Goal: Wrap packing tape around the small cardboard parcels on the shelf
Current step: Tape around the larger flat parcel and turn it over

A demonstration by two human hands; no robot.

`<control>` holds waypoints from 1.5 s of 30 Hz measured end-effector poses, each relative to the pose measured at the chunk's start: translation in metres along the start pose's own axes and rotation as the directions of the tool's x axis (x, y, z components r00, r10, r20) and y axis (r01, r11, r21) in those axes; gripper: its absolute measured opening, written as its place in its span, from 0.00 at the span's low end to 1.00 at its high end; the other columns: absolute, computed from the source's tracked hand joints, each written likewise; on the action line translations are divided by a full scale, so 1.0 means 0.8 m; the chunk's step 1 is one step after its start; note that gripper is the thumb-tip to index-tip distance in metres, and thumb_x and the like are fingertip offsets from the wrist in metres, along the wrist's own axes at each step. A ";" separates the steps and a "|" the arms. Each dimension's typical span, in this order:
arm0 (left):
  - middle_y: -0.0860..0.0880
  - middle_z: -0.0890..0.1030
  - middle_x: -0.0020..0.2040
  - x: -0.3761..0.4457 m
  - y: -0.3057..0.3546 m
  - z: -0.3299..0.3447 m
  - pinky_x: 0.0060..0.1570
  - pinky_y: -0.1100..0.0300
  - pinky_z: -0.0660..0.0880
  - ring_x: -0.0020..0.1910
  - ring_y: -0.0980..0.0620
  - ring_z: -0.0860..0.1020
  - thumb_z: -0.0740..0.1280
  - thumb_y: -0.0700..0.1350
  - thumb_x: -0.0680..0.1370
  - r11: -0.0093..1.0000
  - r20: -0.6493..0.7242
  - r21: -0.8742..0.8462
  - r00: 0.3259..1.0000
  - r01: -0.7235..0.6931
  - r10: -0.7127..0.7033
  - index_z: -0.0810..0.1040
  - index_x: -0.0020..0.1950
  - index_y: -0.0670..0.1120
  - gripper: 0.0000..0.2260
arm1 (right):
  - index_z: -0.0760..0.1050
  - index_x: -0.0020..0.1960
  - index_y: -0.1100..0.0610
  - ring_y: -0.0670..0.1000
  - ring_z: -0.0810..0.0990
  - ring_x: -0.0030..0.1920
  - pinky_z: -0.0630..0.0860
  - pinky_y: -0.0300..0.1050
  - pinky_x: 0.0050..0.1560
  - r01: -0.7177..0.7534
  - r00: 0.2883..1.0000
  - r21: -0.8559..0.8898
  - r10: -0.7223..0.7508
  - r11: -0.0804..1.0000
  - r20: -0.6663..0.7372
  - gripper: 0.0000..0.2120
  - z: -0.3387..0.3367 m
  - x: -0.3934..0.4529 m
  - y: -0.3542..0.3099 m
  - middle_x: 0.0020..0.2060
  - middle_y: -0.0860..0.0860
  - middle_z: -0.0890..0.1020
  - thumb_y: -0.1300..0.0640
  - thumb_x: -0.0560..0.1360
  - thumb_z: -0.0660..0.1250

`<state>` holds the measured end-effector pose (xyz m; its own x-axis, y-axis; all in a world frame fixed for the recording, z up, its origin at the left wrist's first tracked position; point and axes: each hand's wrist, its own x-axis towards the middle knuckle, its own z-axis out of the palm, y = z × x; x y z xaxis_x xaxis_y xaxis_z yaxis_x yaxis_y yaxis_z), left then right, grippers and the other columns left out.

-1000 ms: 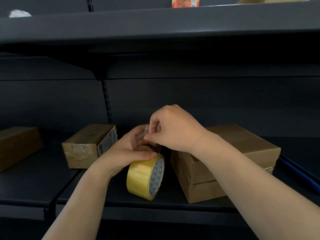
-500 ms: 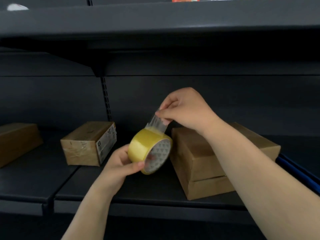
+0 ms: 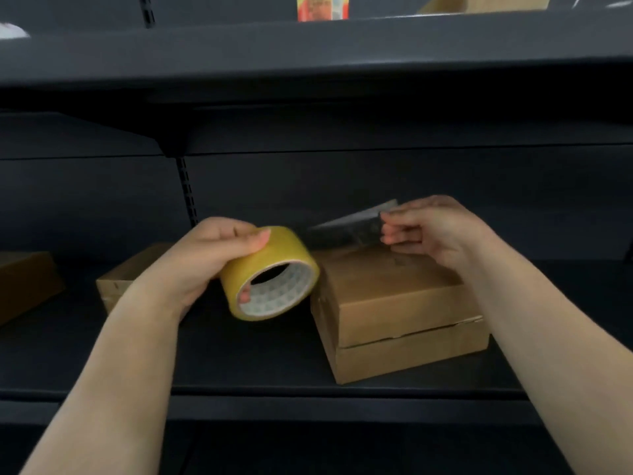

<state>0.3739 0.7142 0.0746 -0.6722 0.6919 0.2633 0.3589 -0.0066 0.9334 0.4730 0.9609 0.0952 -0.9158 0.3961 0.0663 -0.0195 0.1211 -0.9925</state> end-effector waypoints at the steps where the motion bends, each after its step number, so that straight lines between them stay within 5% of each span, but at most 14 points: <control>1: 0.47 0.75 0.19 0.001 0.001 0.000 0.20 0.63 0.73 0.17 0.53 0.74 0.76 0.68 0.48 0.997 -0.012 0.053 0.999 0.050 -0.049 0.82 0.38 0.43 0.32 | 0.79 0.46 0.61 0.50 0.83 0.37 0.79 0.47 0.52 -0.007 1.000 0.005 0.007 1.000 -0.015 0.06 -0.008 0.000 0.003 0.36 0.55 0.83 0.62 0.69 0.71; 4: 0.45 0.77 0.21 0.005 -0.017 -0.002 0.25 0.63 0.74 0.19 0.51 0.76 0.73 0.63 0.63 0.981 0.203 -0.188 0.975 -0.054 0.093 0.84 0.38 0.44 0.22 | 0.79 0.46 0.61 0.49 0.83 0.36 0.81 0.46 0.49 0.001 1.000 0.030 -0.001 1.000 -0.001 0.07 -0.022 -0.001 0.007 0.34 0.54 0.83 0.62 0.69 0.72; 8: 0.38 0.82 0.38 0.014 -0.034 -0.003 0.40 0.53 0.75 0.35 0.43 0.82 0.61 0.41 0.78 0.682 0.458 -0.730 0.774 0.046 0.437 0.76 0.51 0.30 0.13 | 0.79 0.45 0.61 0.48 0.83 0.34 0.80 0.50 0.50 0.013 0.999 0.120 -0.019 0.993 0.050 0.05 -0.028 -0.002 0.001 0.30 0.51 0.83 0.62 0.70 0.71; 9: 0.38 0.82 0.38 0.012 -0.033 0.001 0.39 0.53 0.75 0.35 0.43 0.82 0.61 0.41 0.78 0.694 0.483 -0.718 0.757 0.054 0.440 0.76 0.54 0.31 0.13 | 0.79 0.45 0.60 0.48 0.83 0.34 0.80 0.51 0.51 0.019 0.999 0.126 -0.025 0.992 0.047 0.04 -0.031 -0.002 -0.001 0.30 0.51 0.83 0.62 0.70 0.70; 12: 0.43 0.80 0.27 0.003 -0.008 -0.005 0.24 0.61 0.75 0.23 0.48 0.79 0.77 0.57 0.63 0.961 0.255 -0.277 0.965 0.011 0.063 0.82 0.48 0.40 0.24 | 0.78 0.47 0.60 0.48 0.83 0.34 0.78 0.52 0.52 0.029 0.998 0.073 -0.024 0.997 -0.060 0.05 -0.048 0.002 -0.002 0.30 0.50 0.83 0.61 0.71 0.70; 15: 0.46 0.75 0.20 -0.006 0.009 -0.025 0.17 0.62 0.71 0.17 0.51 0.75 0.77 0.68 0.46 0.987 -0.017 0.069 0.989 0.147 -0.146 0.81 0.35 0.43 0.32 | 0.78 0.46 0.58 0.47 0.83 0.34 0.77 0.51 0.54 -0.008 0.985 0.061 0.018 0.998 -0.170 0.05 -0.070 0.007 0.006 0.30 0.48 0.83 0.60 0.71 0.70; 18: 0.30 0.79 0.35 -0.014 -0.008 -0.025 0.38 0.47 0.78 0.35 0.37 0.81 0.67 0.52 0.76 0.854 0.244 -0.519 0.963 0.031 0.113 0.75 0.53 0.30 0.23 | 0.78 0.45 0.58 0.46 0.82 0.33 0.77 0.48 0.54 -0.041 0.994 0.049 0.046 0.998 -0.103 0.04 -0.078 0.007 0.011 0.30 0.48 0.83 0.59 0.71 0.70; 21: 0.34 0.80 0.46 -0.011 -0.040 -0.028 0.51 0.46 0.71 0.48 0.37 0.78 0.61 0.42 0.78 0.568 0.340 -0.816 0.881 0.103 0.329 0.72 0.55 0.34 0.11 | 0.78 0.44 0.57 0.45 0.81 0.29 0.76 0.50 0.54 -0.030 0.994 0.066 0.037 0.997 -0.104 0.04 -0.081 0.007 0.008 0.28 0.47 0.82 0.57 0.72 0.70; 24: 0.41 0.78 0.35 -0.011 -0.056 -0.016 0.31 0.59 0.68 0.30 0.45 0.75 0.55 0.37 0.80 0.549 0.350 -0.830 0.857 0.098 0.378 0.70 0.55 0.36 0.07 | 0.78 0.44 0.57 0.45 0.79 0.29 0.77 0.51 0.53 -0.010 0.995 0.083 0.018 0.997 -0.102 0.04 -0.079 0.007 0.008 0.28 0.48 0.81 0.57 0.72 0.70; 27: 0.37 0.79 0.38 -0.003 -0.070 0.008 0.42 0.49 0.75 0.32 0.45 0.76 0.56 0.35 0.80 0.683 0.345 -0.722 0.912 0.108 0.220 0.69 0.58 0.31 0.10 | 0.75 0.44 0.59 0.46 0.77 0.29 0.80 0.53 0.48 0.056 0.992 0.217 -0.029 0.975 -0.124 0.02 -0.047 0.009 0.004 0.30 0.50 0.77 0.61 0.74 0.68; 30: 0.45 0.81 0.32 -0.006 -0.094 0.052 0.37 0.57 0.76 0.32 0.48 0.79 0.71 0.55 0.71 0.908 0.246 -0.418 0.963 0.004 0.109 0.80 0.43 0.44 0.14 | 0.73 0.45 0.60 0.45 0.73 0.25 0.82 0.53 0.45 0.154 0.987 0.399 -0.124 0.904 -0.100 0.03 0.006 0.016 -0.007 0.27 0.49 0.72 0.63 0.77 0.63; 34: 0.46 0.84 0.44 -0.025 -0.081 0.108 0.42 0.62 0.74 0.42 0.51 0.80 0.71 0.59 0.66 0.994 0.178 -0.067 0.979 -0.084 0.095 0.78 0.47 0.45 0.20 | 0.68 0.37 0.58 0.45 0.66 0.22 0.82 0.50 0.42 0.287 0.931 0.278 -0.336 0.917 0.147 0.11 0.051 0.004 -0.038 0.21 0.47 0.68 0.64 0.78 0.61; 39: 0.48 0.78 0.61 -0.036 -0.091 0.151 0.55 0.53 0.74 0.58 0.49 0.77 0.72 0.63 0.65 0.991 0.309 -0.110 0.945 -0.076 0.106 0.70 0.65 0.49 0.33 | 0.66 0.35 0.59 0.42 0.65 0.19 0.82 0.50 0.43 0.508 0.760 0.085 -0.493 0.857 0.422 0.13 0.061 -0.022 -0.089 0.22 0.52 0.66 0.65 0.77 0.61; 45: 0.47 0.76 0.56 -0.040 -0.093 0.122 0.52 0.46 0.73 0.55 0.42 0.75 0.75 0.51 0.66 0.974 0.221 -0.188 0.961 -0.125 0.166 0.70 0.60 0.50 0.26 | 0.69 0.36 0.58 0.44 0.67 0.23 0.81 0.47 0.43 0.579 0.753 -0.039 -0.516 0.814 0.408 0.11 0.058 -0.010 -0.099 0.23 0.48 0.69 0.63 0.76 0.64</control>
<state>0.4319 0.7627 -0.0271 -0.4434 0.8234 0.3542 0.3122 -0.2285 0.9221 0.4632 0.9059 0.1685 -0.8435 -0.1355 0.5198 -0.5303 0.3637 -0.7658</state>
